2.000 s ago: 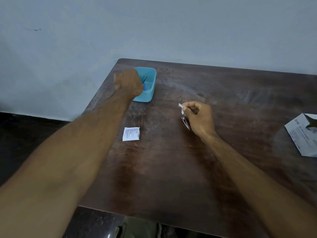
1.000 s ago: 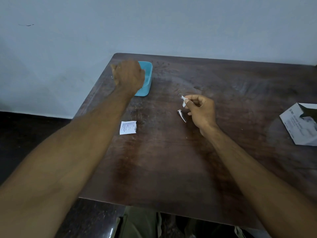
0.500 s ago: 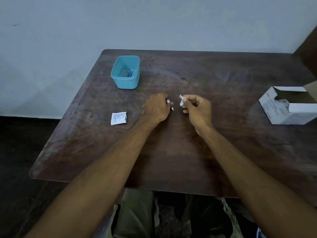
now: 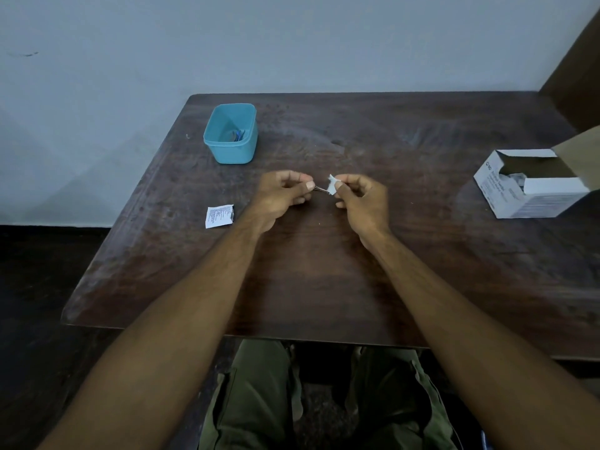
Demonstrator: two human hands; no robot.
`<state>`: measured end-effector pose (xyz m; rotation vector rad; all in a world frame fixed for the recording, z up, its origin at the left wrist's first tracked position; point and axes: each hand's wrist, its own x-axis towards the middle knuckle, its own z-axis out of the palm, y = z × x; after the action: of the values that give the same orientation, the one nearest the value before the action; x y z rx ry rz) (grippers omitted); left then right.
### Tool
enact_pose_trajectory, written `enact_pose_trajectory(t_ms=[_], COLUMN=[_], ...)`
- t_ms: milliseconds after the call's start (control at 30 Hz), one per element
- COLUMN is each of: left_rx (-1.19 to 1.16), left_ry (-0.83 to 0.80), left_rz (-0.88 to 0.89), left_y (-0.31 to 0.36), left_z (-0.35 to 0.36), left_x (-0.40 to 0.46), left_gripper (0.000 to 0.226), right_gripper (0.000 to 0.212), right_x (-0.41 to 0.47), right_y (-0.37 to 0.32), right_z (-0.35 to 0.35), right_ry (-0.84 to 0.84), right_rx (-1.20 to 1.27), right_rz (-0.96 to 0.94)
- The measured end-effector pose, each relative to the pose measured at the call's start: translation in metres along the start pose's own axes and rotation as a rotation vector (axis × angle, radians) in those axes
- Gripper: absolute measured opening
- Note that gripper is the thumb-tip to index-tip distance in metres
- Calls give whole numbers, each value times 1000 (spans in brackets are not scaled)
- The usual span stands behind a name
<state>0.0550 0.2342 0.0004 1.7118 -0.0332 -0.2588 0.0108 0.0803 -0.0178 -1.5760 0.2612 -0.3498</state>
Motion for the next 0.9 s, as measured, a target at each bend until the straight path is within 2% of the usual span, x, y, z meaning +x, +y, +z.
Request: enact_pose_trajectory(t_ms=[133, 233, 333, 500, 600, 733, 900], left_rx=[-315, -398, -476, -581, -623, -655, -691], left_ry=[-44, -53, 17, 59, 34, 34, 16], left_rz=[-56, -52, -65, -99, -119, -141, -136], left_y=[-8, -10, -8, -7, -8, -10, -13], left_z=[5, 11, 17, 25, 23, 23, 20], left_x=[-9, -15, -19, -25, -27, -30, -31], left_gripper=[15, 19, 20, 10, 10, 10, 12], right_gripper=[11, 11, 14, 13, 12, 10, 14], right_x=[-8, -17, -26, -39, -42, -41, -33], right_y=[0, -2, -4, 0, 2, -5, -19], right_z=[-1, -1, 0, 5, 5, 4, 7], right_ry=[-31, -70, -101, -135, -116, -50, -63], right_rx=[30, 51, 20, -63, -183, -420, -566], right_rz=[3, -4, -46, -117, -203, -418, -506])
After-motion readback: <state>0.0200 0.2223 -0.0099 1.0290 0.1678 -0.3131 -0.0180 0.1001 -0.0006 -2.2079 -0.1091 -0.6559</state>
